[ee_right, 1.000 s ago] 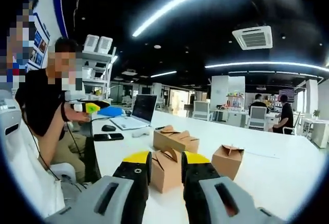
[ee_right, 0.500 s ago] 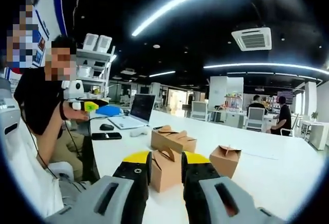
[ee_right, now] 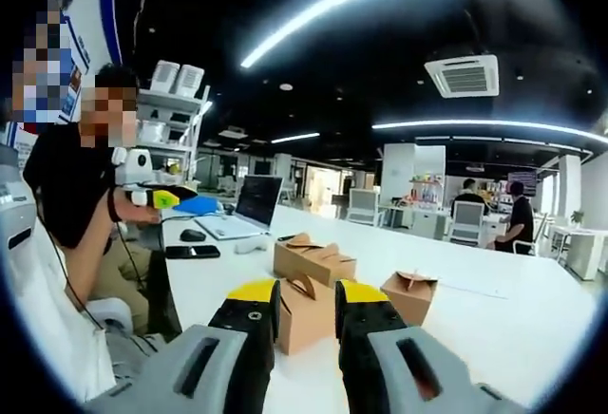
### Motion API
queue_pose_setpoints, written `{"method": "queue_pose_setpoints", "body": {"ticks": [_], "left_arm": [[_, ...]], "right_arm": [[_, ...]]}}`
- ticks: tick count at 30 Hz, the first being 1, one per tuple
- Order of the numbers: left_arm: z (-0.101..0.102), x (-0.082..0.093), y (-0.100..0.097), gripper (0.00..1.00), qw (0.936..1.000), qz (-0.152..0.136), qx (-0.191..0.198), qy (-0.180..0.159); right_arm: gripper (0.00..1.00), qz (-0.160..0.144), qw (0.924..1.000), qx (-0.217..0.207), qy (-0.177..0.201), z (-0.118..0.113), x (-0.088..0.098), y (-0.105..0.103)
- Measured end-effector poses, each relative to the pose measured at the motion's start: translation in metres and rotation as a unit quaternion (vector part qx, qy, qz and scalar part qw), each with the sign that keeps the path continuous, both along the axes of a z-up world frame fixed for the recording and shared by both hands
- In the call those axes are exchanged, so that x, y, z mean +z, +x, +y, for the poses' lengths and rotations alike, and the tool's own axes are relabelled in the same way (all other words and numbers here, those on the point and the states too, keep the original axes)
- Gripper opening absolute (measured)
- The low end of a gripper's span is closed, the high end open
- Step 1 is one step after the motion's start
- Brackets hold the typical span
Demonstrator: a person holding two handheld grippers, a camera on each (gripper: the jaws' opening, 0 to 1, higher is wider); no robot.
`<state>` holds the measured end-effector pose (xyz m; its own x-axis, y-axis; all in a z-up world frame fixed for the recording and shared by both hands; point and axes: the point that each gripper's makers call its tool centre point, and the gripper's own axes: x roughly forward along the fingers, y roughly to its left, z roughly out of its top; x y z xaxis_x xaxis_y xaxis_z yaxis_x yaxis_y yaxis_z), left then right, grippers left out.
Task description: Pick up one paper box from the group, open the paper box, and remove the item inside
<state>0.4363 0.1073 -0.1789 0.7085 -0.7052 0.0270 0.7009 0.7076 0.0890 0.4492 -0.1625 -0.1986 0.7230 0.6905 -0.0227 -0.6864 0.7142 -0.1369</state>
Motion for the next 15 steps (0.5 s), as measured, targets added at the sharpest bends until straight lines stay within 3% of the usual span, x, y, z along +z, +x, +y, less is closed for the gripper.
{"method": "queue_pose_setpoints", "body": {"ticks": [15], "left_arm": [[0.0005, 0.0018, -0.0004, 0.33, 1.0000, -0.002, 0.000, -0.004]], "right_arm": [[0.24, 0.003, 1.0000, -0.006, -0.005, -0.0037, -0.0022, 0.0023]]}}
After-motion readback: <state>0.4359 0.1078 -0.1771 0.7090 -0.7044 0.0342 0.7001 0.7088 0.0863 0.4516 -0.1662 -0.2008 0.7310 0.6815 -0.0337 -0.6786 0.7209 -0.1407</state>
